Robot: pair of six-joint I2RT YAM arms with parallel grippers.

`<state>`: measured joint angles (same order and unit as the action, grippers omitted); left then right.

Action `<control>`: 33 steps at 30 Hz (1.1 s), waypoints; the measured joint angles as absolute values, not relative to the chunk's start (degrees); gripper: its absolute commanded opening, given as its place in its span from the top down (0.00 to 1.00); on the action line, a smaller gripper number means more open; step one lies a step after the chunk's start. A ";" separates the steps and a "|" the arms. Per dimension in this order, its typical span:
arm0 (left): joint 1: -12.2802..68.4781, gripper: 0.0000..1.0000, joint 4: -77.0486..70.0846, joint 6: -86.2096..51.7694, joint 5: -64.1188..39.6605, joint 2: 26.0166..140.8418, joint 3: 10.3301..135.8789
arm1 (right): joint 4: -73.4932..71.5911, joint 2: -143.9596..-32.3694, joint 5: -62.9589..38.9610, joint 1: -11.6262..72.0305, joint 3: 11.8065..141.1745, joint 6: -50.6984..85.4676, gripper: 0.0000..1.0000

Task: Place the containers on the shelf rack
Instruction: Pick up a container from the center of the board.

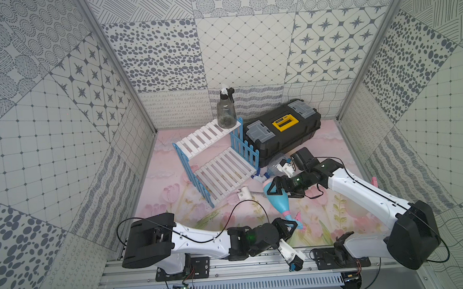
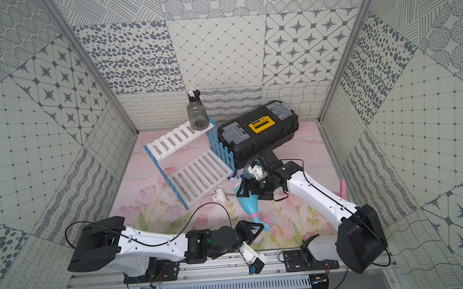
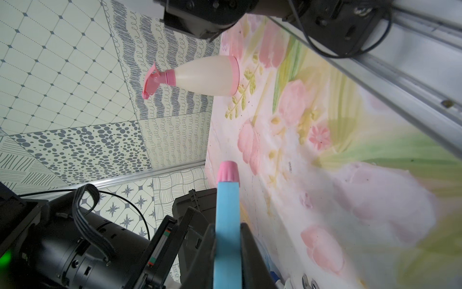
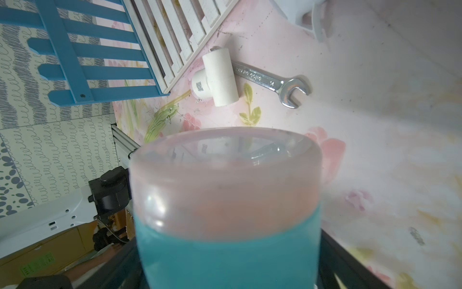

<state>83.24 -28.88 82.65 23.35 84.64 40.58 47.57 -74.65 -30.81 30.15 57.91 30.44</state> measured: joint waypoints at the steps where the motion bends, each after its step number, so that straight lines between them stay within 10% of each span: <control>1: 83.24 1.00 -28.23 81.93 23.38 83.96 40.69 | 47.59 -73.89 -30.26 30.13 57.91 30.46 0.03; 18: 68.01 1.00 5.08 44.29 6.31 66.08 51.86 | 46.28 -54.30 -16.99 28.25 63.29 23.46 0.03; 33: 45.17 1.00 25.23 20.12 -32.01 67.29 63.92 | 25.76 -42.11 -40.86 30.65 50.22 7.92 0.08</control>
